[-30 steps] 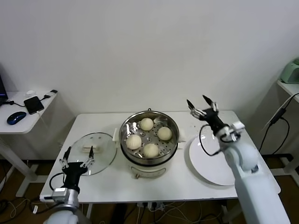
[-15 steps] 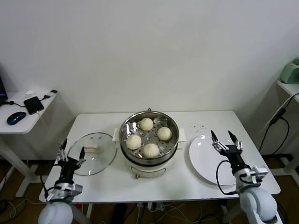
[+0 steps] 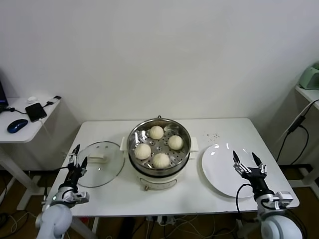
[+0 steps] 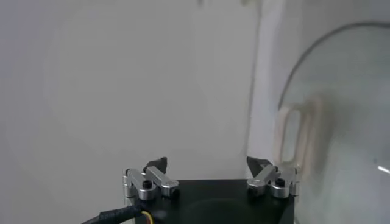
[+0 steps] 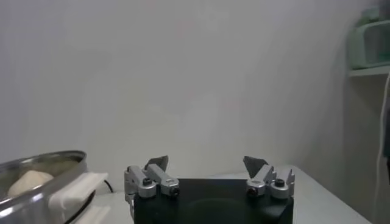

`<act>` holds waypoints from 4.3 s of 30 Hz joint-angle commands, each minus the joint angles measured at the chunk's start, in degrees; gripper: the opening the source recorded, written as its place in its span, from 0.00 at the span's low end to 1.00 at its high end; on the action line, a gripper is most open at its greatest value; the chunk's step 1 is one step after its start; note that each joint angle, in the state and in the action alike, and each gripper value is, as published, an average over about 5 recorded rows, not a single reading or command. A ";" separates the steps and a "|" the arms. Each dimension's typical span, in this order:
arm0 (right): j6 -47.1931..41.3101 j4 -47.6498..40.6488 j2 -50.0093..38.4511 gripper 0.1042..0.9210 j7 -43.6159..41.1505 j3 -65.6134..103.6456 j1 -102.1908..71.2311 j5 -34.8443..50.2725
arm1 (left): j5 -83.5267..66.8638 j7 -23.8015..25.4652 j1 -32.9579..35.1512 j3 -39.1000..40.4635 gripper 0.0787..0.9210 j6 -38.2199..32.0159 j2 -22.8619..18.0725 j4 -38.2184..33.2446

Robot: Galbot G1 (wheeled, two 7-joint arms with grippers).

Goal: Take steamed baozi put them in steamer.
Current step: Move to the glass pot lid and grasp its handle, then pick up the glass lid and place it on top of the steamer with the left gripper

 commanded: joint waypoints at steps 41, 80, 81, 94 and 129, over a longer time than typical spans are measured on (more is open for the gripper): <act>1.05 -3.56 1.84 0.88 0.45 1.27 -1.49 -2.24 | 5.22 -2.19 -14.97 6.82 0.88 5.76 -1.26 18.24; 1.49 -3.33 2.41 0.88 0.26 0.33 -1.65 -2.83 | 2.83 -1.11 -17.74 7.02 0.30 5.36 -1.75 22.70; 1.49 -3.24 2.38 0.88 0.24 0.34 -1.64 -2.82 | 2.82 -1.16 -17.42 6.80 0.27 5.53 -1.78 22.08; 1.19 -2.17 1.80 0.88 0.00 0.76 -1.48 -2.44 | 3.69 3.55 -7.38 5.36 0.09 22.36 -3.97 -0.08; 0.77 -2.12 3.61 0.88 -0.42 3.98 -2.70 -2.97 | 31.17 31.68 -10.32 31.24 0.09 47.79 -22.38 -27.21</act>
